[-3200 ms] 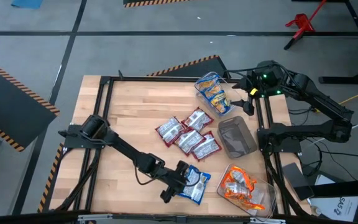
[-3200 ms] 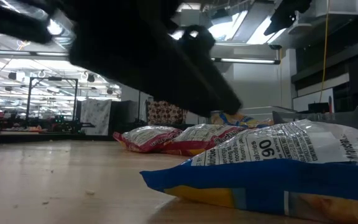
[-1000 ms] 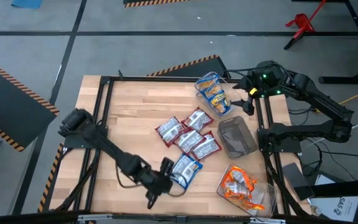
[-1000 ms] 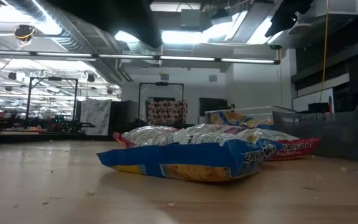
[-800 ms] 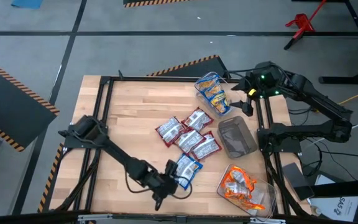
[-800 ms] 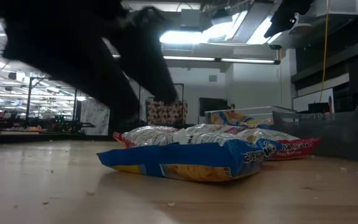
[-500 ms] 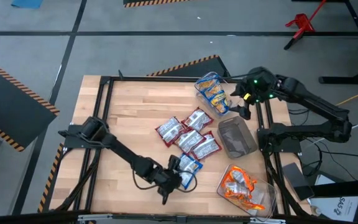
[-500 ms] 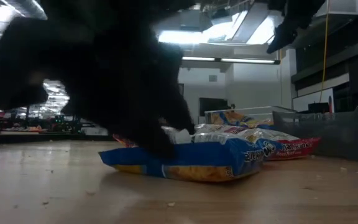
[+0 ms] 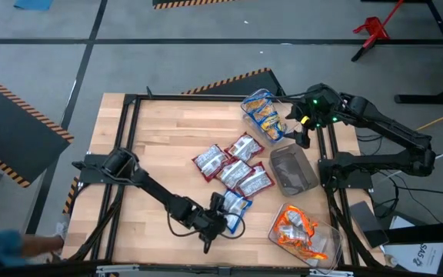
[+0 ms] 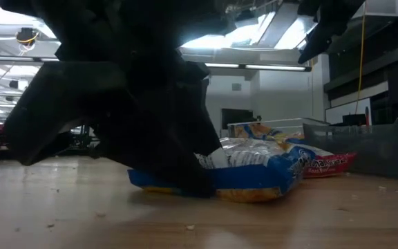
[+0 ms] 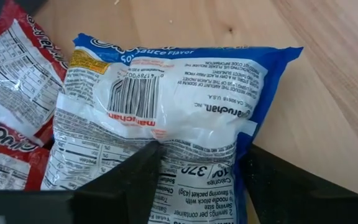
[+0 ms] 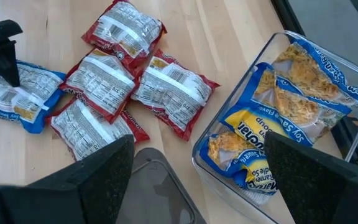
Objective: Sort Maruchan noodles
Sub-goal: Put the blue bag into the top transparent bin
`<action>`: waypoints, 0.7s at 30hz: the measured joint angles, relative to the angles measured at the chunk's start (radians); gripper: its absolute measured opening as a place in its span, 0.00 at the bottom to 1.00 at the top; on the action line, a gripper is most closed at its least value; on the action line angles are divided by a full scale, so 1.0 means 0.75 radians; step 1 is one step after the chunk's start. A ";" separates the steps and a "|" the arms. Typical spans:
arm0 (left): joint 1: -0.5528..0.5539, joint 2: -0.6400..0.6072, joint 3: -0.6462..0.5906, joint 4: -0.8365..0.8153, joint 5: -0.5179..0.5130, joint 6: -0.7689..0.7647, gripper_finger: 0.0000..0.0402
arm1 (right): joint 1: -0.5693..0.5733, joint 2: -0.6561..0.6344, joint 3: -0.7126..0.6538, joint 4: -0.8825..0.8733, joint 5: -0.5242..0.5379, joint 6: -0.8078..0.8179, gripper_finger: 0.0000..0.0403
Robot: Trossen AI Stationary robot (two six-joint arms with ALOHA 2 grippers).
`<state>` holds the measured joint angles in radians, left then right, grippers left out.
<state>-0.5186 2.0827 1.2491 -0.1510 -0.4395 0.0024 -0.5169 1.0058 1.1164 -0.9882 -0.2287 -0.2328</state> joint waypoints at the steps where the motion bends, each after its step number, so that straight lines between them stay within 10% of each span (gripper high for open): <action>1: -0.004 0.000 -0.001 -0.002 -0.004 0.000 0.51 | 0.000 0.000 0.000 0.000 0.000 0.000 0.85; 21: -0.066 0.004 0.208 -0.193 -0.270 -0.040 0.05 | 0.000 0.000 0.000 0.007 -0.013 0.060 0.85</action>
<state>-0.5682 2.0855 1.4055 -0.2956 -0.6422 -0.0279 -0.5171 1.0058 1.1164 -0.9832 -0.2385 -0.1881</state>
